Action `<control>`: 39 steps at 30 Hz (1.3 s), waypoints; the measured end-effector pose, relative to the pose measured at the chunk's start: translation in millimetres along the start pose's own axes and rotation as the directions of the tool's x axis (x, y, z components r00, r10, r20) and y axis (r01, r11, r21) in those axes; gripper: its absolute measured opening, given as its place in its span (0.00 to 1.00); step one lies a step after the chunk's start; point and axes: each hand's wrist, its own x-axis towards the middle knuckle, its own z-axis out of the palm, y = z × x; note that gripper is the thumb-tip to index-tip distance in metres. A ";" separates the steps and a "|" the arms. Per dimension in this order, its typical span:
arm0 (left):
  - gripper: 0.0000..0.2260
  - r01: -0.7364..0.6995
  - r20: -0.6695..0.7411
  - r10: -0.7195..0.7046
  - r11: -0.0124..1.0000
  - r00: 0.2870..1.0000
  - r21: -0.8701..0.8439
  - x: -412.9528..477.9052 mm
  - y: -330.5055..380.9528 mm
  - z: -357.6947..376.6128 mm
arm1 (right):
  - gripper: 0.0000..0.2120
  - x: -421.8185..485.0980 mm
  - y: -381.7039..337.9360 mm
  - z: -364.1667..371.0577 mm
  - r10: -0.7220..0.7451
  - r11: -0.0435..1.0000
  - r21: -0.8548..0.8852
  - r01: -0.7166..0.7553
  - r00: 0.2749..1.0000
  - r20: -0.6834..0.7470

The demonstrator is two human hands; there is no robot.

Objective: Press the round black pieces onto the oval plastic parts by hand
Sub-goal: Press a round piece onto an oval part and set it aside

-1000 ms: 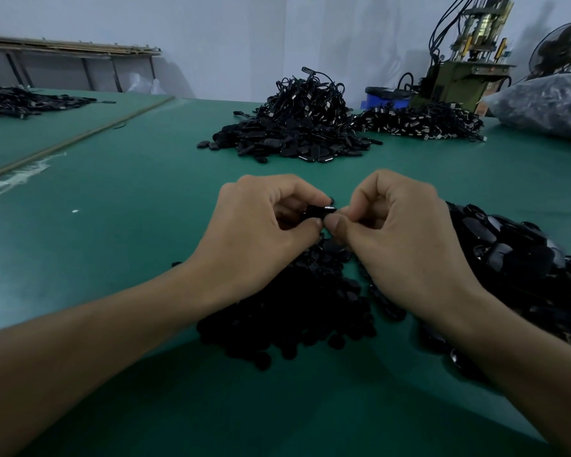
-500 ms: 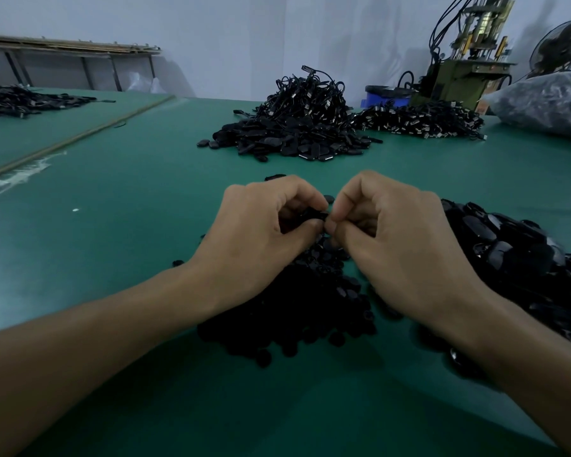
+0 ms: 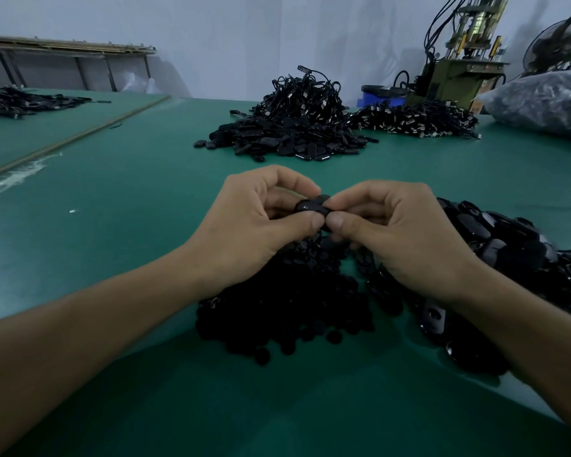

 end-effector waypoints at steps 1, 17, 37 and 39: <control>0.11 0.010 -0.004 -0.010 1.000 1.000 -0.013 0.2 0.1 -0.2 | 0.04 0.0 0.1 0.2 0.005 1.000 0.008 -0.005 1.000 0.003; 0.08 0.077 -0.035 -0.078 0.996 0.996 -0.042 -0.3 4.6 1.0 | 0.03 2.9 -0.2 1.3 0.026 0.997 -0.069 -0.027 0.999 -0.023; 0.08 0.085 -0.012 -0.087 0.991 0.996 -0.107 -3.0 6.0 3.9 | 0.03 2.2 0.7 -5.7 -0.032 0.996 -0.078 0.033 0.999 0.010; 0.08 0.071 -0.013 -0.072 0.995 0.997 -0.077 -3.6 6.3 4.6 | 0.03 2.0 0.9 -4.9 -0.023 0.996 -0.091 0.023 1.000 0.002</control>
